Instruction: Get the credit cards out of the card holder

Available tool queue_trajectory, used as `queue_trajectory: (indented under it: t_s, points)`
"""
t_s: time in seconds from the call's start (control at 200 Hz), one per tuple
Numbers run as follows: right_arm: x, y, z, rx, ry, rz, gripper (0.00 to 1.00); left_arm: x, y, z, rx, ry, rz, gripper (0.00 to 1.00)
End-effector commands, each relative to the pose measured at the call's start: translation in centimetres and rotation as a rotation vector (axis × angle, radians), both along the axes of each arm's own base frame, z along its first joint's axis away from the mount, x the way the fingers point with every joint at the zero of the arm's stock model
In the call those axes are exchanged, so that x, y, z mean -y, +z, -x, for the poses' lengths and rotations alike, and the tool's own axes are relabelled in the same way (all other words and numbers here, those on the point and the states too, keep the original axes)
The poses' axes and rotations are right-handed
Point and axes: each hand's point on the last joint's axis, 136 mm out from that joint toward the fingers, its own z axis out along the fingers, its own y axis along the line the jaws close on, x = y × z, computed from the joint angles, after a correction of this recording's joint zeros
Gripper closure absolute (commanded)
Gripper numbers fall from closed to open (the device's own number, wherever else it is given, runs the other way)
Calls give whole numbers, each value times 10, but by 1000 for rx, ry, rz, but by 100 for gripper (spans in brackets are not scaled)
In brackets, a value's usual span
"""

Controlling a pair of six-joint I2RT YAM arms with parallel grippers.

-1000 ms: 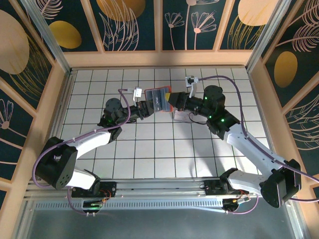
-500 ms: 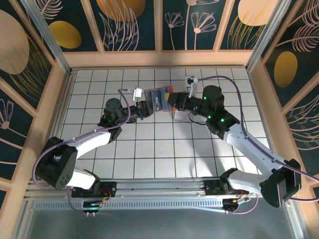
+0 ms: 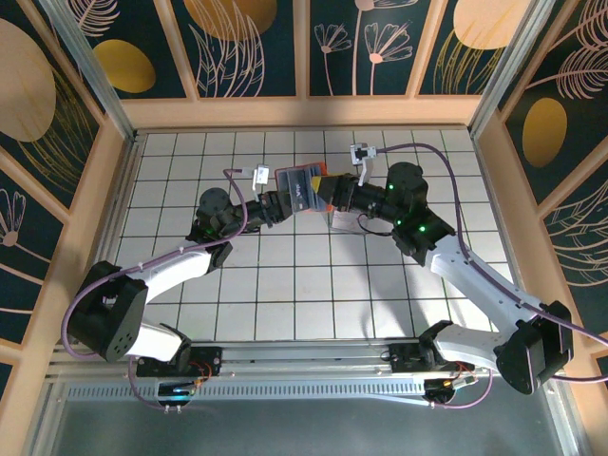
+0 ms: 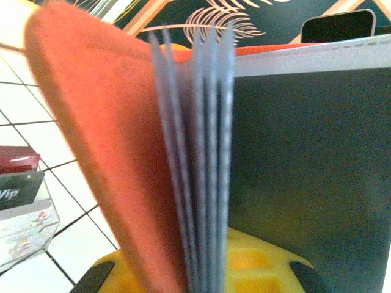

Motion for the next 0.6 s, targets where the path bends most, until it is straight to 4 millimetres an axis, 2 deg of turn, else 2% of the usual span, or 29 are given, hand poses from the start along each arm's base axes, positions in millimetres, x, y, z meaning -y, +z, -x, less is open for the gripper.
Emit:
queue_trajectory:
  t_s: [0.0,0.215,0.596]
  points:
    - [-7,3,9,5,81,-52,73,-1,43,20,153,-63,98,100]
    - [-9,17,16,35,131,-110,72,-1,43,20,148,-64,103,100]
    - [-15,19,20,15,205,-185,71,-3,44,22,155,-62,107,100]
